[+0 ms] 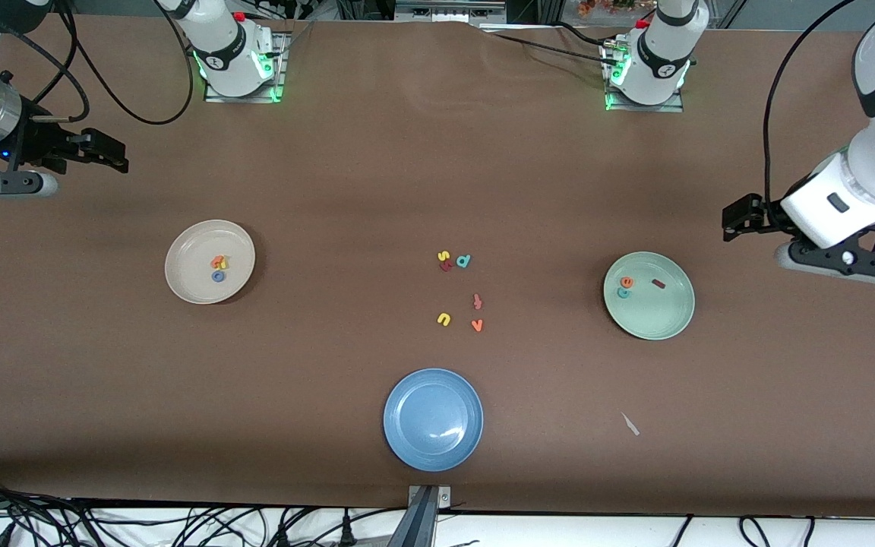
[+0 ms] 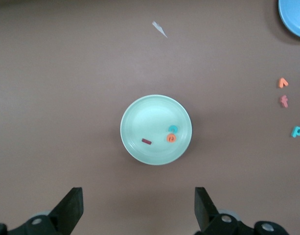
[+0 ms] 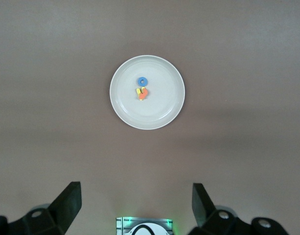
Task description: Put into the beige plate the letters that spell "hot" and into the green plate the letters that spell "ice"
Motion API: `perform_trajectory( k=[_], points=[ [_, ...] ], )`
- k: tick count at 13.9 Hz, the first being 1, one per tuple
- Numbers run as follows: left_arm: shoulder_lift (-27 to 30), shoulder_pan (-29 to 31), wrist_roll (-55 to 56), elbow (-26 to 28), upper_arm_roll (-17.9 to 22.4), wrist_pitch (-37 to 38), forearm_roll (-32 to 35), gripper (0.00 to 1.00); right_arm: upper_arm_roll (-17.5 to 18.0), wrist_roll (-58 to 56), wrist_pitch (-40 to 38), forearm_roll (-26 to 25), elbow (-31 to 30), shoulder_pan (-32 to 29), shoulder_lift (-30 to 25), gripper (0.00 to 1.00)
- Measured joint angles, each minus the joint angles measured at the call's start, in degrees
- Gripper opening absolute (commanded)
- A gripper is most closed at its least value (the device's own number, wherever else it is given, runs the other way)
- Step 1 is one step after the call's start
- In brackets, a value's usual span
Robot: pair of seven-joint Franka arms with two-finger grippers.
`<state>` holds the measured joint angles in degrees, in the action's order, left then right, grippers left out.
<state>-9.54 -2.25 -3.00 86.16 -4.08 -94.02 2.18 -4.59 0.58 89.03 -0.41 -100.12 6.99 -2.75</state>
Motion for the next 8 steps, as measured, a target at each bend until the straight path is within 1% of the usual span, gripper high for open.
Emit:
perform_trajectory(
  k=[2,6,8],
  points=[
    [2.22,-0.59,0.04,3.80,0.27,-2.39,0.00,1.00,-0.22,0.00,1.51,0.00,0.25,0.11,-0.03,1.00],
    [4.41,-0.56,0.07,7.54,0.76,-3.06,0.00,1.00,-0.76,0.00,2.35,-0.02,0.30,0.70,0.00,1.00],
    [6.61,-0.51,0.07,9.48,1.06,-4.78,0.00,1.00,-1.57,-0.01,2.97,-0.02,0.30,0.76,0.02,1.00]
  ],
)
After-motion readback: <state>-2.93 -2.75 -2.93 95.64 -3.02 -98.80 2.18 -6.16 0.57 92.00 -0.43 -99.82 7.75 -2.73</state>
